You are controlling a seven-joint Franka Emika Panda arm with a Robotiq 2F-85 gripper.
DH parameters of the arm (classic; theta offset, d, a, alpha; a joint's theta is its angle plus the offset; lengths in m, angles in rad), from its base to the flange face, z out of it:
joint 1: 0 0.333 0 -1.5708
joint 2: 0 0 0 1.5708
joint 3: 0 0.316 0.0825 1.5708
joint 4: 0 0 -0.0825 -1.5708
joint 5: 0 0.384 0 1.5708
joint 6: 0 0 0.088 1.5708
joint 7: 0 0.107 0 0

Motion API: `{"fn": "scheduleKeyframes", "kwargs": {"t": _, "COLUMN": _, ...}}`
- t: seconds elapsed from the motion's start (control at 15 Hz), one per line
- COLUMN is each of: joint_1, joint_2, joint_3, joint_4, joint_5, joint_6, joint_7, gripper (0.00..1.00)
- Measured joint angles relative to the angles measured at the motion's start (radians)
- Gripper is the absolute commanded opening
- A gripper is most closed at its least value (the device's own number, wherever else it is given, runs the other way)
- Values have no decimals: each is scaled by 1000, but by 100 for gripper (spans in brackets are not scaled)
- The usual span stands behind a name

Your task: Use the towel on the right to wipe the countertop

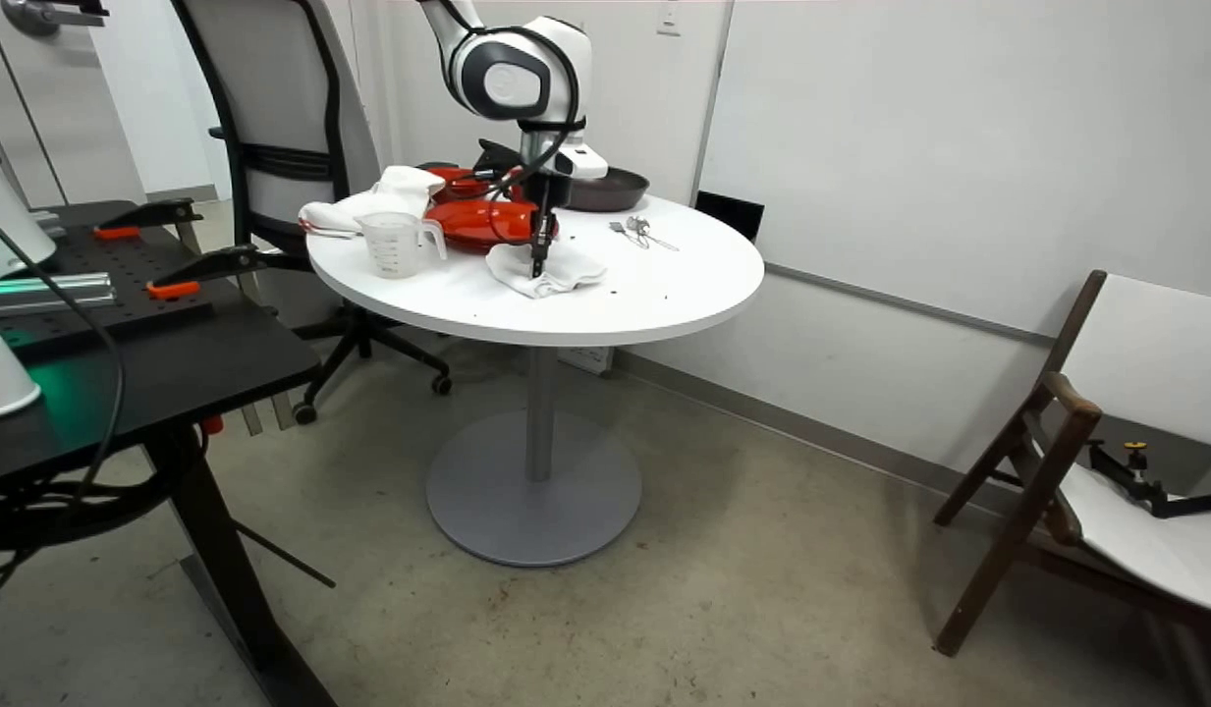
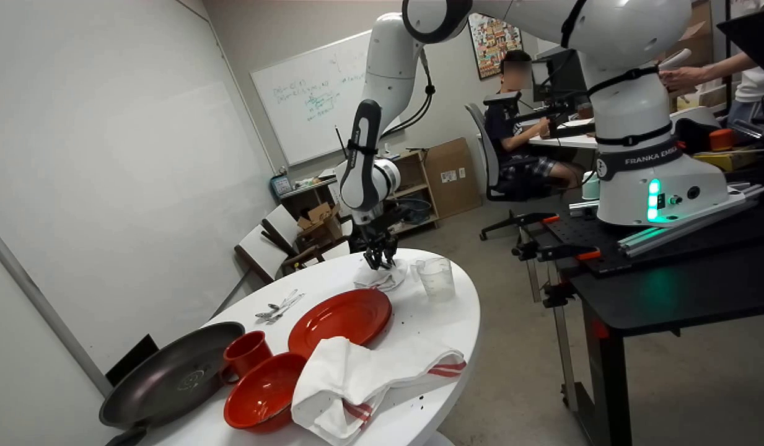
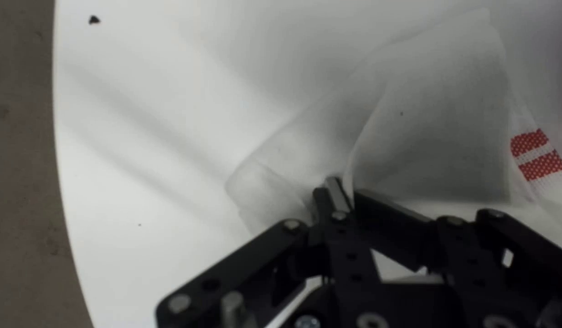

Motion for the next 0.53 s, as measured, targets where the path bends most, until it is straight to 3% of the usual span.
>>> {"fn": "scheduleKeyframes", "kwargs": {"t": 0.53, "joint_1": -5, "joint_2": -45, "joint_3": -80, "joint_4": -59, "joint_5": -52, "joint_6": 0, "joint_7": -23, "gripper": 1}}
